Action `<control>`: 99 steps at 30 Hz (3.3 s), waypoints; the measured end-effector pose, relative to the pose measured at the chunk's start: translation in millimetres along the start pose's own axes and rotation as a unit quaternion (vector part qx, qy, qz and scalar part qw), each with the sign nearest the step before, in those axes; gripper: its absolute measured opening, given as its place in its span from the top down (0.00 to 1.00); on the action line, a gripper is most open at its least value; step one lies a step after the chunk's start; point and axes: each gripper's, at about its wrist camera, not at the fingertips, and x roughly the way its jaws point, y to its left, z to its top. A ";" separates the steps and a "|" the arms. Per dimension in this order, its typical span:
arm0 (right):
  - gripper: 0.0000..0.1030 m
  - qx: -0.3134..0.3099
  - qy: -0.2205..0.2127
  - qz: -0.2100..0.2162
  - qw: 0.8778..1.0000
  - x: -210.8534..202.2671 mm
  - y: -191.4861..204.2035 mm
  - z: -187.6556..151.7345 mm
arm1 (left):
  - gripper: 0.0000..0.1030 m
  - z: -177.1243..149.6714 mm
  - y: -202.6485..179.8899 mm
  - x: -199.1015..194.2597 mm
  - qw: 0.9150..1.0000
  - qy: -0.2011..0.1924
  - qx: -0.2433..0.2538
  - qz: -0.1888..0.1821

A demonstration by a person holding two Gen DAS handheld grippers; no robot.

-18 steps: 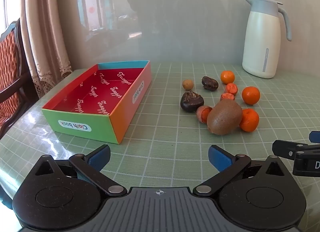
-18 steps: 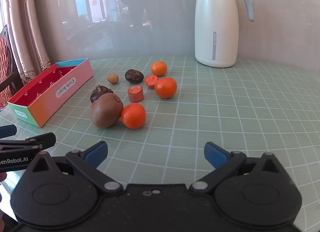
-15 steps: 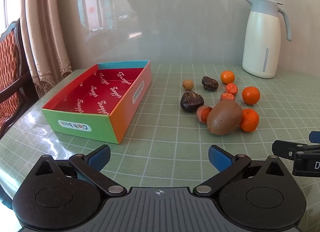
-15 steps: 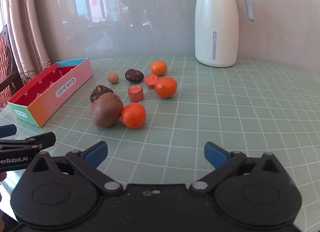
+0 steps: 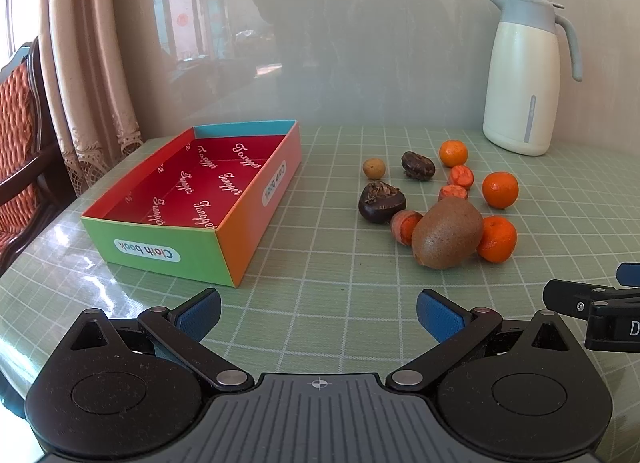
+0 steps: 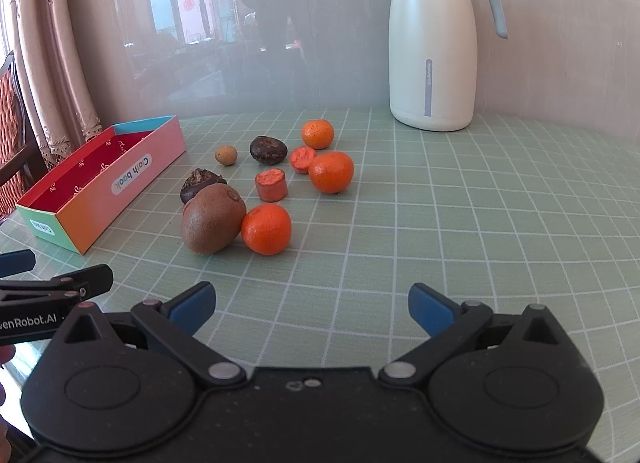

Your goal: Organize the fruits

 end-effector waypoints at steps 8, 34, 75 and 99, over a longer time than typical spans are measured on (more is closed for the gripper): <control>0.00 0.002 0.001 0.001 1.000 -0.2 -0.3 -0.1 | 0.00 -0.7 -0.3 0.6 1.000 0.001 0.001 0.000; 0.00 0.009 0.000 0.001 1.000 -1.9 -5.7 1.3 | 0.00 0.0 -4.1 0.0 1.000 0.000 0.006 -0.002; 0.00 0.082 -0.037 0.003 0.996 -23.8 -58.3 8.3 | 0.00 15.4 -76.4 12.4 0.974 -0.086 0.193 -0.080; 0.00 0.083 -0.035 0.012 0.996 -20.0 -62.7 10.3 | 0.55 20.7 -94.1 48.7 0.970 -0.044 0.219 -0.099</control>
